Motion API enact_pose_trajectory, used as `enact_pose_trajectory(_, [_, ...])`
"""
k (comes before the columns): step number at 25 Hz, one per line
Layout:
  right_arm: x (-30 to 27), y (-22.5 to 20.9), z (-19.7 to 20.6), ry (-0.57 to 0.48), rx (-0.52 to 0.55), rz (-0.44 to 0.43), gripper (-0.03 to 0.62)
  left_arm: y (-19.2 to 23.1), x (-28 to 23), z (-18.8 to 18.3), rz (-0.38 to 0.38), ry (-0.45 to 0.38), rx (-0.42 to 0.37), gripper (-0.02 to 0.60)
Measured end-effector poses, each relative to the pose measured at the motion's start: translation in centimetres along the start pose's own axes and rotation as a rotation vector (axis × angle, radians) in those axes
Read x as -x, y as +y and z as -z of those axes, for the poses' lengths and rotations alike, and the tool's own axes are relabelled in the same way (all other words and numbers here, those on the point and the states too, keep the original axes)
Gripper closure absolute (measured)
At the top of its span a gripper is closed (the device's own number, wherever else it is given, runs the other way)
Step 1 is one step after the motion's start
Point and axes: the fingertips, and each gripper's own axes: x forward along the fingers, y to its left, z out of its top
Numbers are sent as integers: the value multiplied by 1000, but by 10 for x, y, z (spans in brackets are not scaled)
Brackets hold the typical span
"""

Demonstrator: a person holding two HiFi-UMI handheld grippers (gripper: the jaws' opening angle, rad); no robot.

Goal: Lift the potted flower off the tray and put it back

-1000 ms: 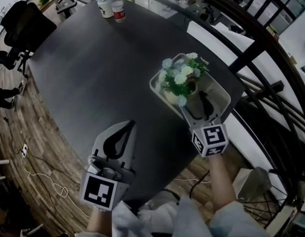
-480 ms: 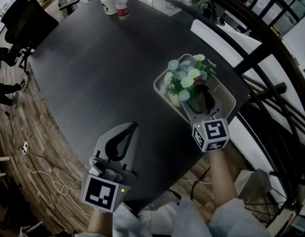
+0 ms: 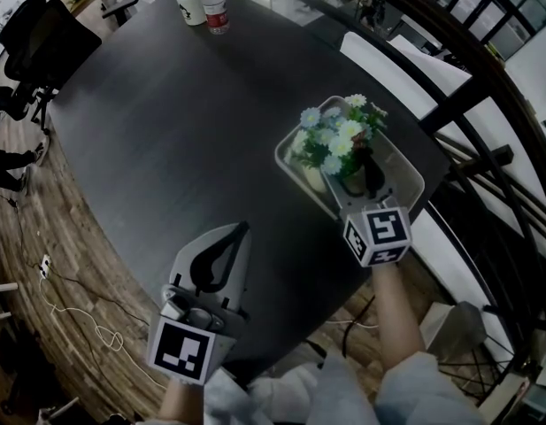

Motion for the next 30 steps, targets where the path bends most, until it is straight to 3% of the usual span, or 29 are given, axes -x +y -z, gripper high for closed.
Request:
enact_pose_trajectory(9, [1, -1, 1, -6, 3, 38, 354, -2, -3, 1, -1, 2, 4, 583])
enact_pose_trajectory(12, [-1, -1, 2, -3, 20, 58, 429, 0, -4, 3, 0, 5, 5, 583])
enact_pose_trajectory(18, [-3, -1, 3, 12, 80, 88, 449, 1, -4, 4, 3, 8, 6, 583])
enact_pose_trajectory(20, [-2, -4, 3, 10, 85, 111, 493, 1, -3, 5, 4, 10, 5, 583])
enact_pose_trajectory(23, [-1, -7, 3, -13, 80, 138, 530, 1, -3, 6, 6, 12, 5, 583])
enact_pose_trajectory(30, [-1, -11, 0, -69, 6, 136, 544, 0, -1, 6, 4, 13, 4, 583])
